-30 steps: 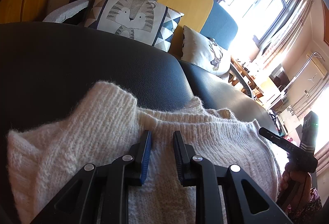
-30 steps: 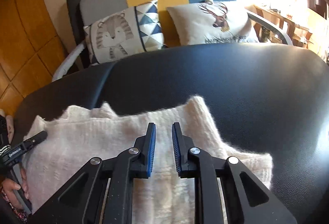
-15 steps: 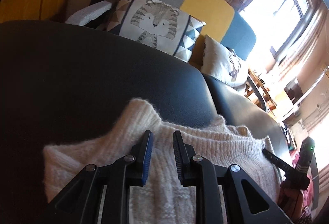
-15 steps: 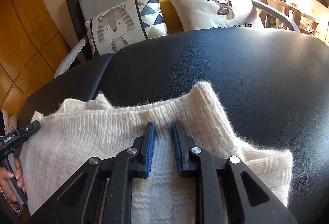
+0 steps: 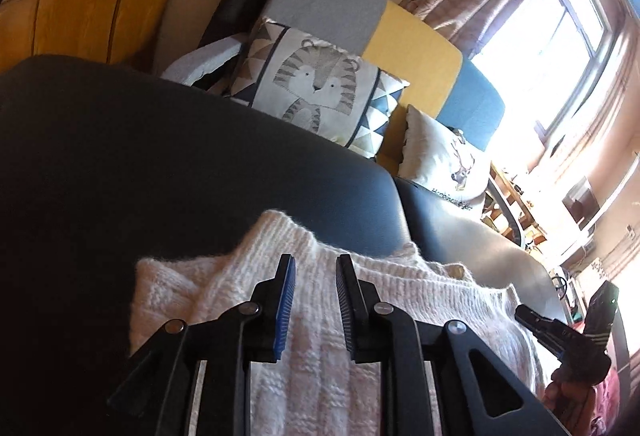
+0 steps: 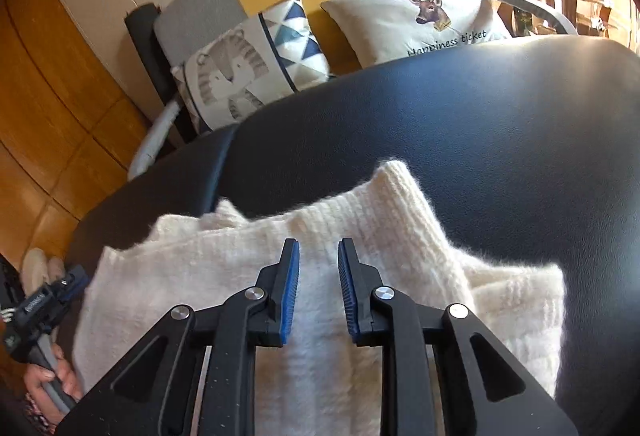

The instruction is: Fold clothes

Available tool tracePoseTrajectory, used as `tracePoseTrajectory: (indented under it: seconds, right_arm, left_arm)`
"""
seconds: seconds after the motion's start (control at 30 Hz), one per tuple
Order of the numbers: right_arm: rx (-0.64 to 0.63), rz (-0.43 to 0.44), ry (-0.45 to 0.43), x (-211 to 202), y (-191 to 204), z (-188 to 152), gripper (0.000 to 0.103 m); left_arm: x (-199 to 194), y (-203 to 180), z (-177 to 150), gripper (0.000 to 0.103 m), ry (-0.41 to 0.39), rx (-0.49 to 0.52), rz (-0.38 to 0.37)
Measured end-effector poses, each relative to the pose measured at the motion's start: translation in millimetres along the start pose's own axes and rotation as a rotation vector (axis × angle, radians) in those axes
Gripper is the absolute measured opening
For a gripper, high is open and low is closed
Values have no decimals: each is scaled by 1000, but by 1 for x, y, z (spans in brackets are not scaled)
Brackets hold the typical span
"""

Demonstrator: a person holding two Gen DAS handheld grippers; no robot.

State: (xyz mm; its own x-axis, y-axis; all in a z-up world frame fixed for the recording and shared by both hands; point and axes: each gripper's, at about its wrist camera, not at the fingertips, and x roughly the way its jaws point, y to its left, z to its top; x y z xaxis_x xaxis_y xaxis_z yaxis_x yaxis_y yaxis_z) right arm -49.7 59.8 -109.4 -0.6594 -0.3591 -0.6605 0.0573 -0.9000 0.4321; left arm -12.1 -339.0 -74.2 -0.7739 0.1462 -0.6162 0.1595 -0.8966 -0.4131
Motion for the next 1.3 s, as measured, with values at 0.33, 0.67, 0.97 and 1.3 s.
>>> tracePoseTrajectory:
  seconds: [0.33,0.67,0.97,1.3]
  right_arm:
    - [-184,-202,14,-7,5,-41,37]
    - [81,-16,-119,-72,-37,-34,39]
    - [107,-72,-23,-51,-59,-57,18]
    - [375,-8,-123,-106,-130,-70,63]
  left_arm:
    - [23,-20,-41,23,84,189,63]
    - [23,-16,-50,25,72,162,38]
    - [23,-12,-53,25,70,149,25]
    - [25,-11,-54,25,71,144,22]
